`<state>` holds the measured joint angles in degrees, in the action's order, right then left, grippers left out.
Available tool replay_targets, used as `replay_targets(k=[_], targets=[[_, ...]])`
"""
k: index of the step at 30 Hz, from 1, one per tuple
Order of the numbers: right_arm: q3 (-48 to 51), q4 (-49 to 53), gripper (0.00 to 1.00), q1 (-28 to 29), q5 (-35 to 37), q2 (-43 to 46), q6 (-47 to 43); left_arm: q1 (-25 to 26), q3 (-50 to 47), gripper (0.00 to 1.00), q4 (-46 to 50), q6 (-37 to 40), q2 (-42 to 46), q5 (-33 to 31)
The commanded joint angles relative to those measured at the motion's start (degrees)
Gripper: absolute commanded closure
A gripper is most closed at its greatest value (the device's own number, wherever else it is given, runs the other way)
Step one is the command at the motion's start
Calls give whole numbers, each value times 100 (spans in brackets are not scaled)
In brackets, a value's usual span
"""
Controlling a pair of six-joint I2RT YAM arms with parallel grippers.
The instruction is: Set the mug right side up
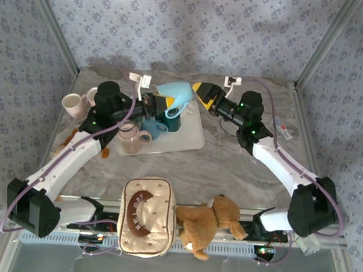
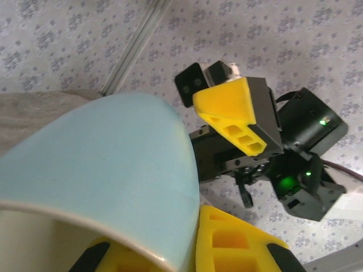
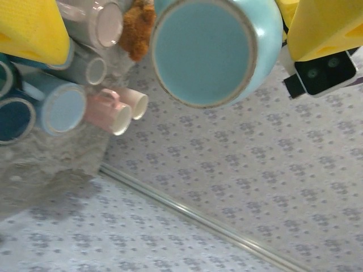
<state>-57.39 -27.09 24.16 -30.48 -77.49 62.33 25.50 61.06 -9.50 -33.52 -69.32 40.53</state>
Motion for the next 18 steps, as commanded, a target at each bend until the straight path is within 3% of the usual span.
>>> replay_targets(k=[1,7,10,18], targets=[[36,866,0,-100,333,439,-645,-23,649,100,858,794,249,-446],[-203,2788,0,-131,908,878,-1847,-19,1517,100,3183,1835,26,-1702],[-353,3456,0,-133,1140,954,-2210,-29,1754,100,3797,2053,-67,-2146],[-705,4268,0,-123,1220,830,-2582,-397,2491,100,5424,2205,-374,-3480]])
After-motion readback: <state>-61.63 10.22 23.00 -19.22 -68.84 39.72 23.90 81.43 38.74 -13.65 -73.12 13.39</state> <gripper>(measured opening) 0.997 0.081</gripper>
